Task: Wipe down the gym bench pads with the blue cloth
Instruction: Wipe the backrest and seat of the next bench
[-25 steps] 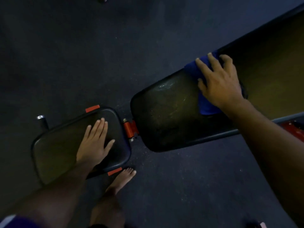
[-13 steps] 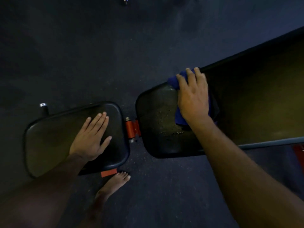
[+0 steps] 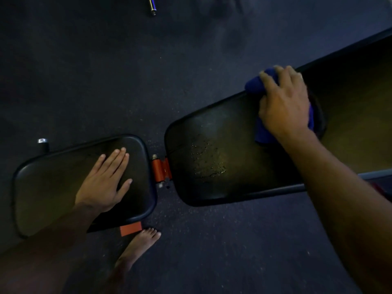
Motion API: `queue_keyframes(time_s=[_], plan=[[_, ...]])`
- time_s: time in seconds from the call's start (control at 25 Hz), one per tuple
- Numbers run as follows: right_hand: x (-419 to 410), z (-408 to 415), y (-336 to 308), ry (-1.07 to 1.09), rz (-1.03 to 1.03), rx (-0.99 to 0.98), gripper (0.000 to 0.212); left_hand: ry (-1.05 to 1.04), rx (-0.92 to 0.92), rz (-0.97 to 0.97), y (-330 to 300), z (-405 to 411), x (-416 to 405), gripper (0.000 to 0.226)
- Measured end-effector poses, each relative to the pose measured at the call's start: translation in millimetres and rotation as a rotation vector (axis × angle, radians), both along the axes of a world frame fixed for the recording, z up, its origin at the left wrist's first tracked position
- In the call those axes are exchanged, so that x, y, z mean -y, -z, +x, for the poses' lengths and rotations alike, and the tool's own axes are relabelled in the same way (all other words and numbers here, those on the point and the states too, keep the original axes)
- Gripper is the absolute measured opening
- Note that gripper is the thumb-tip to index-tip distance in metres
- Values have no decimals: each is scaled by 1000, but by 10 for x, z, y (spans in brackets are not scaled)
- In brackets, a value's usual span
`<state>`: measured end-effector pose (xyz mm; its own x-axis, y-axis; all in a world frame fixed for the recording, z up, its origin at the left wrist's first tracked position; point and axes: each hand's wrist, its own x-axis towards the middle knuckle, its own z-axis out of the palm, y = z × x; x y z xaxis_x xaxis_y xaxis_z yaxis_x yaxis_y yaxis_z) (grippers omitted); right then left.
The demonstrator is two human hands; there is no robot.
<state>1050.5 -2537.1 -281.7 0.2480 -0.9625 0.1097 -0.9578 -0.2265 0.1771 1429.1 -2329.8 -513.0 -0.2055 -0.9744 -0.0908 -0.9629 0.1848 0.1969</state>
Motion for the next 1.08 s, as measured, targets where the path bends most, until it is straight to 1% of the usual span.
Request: queue_keyframes(time_s=[0.08, 0.2, 0.32, 0.36, 0.44, 0.52, 0.6, 0.64, 0.68, 0.76, 0.84, 0.92, 1.0, 1.08], plan=[[-87, 192, 291, -19, -8, 8, 54, 4, 21, 12, -3, 31, 34, 75], [-299, 621, 708, -60, 13, 16, 60, 9, 33, 24, -2, 28, 25, 75], [-423, 962, 970, -104, 89, 8, 62, 4, 37, 20, 19, 37, 15, 75], [-451, 1046, 999, -144, 136, -11, 62, 4, 31, 4, 18, 38, 15, 75], [-416, 1117, 893, -230, 180, 11, 62, 7, 24, -11, 7, 34, 29, 75], [-314, 1034, 597, -224, 71, 102, 63, 14, 25, 2, 12, 36, 24, 75], [-175, 772, 375, -153, -80, 167, 60, 20, 35, -5, 17, 38, 24, 75], [-119, 608, 344, -106, -97, 177, 58, 23, 39, -4, 17, 30, 36, 75], [-99, 494, 382, -67, -89, 149, 56, 19, 37, -6, 20, 24, 46, 75], [-150, 532, 628, -31, -56, 78, 53, 15, 37, -8, 36, 34, 48, 75], [-200, 754, 899, -79, -20, 55, 52, 24, 35, -12, 59, 36, 42, 75], [-237, 979, 1032, -145, 47, 52, 54, 37, 30, -18, 61, 52, 44, 74], [-241, 1147, 1043, -188, 109, 113, 57, 37, 23, -29, 64, 44, 33, 74], [-316, 1160, 900, -181, 108, 212, 62, 25, 23, -38, 72, 38, 23, 73]])
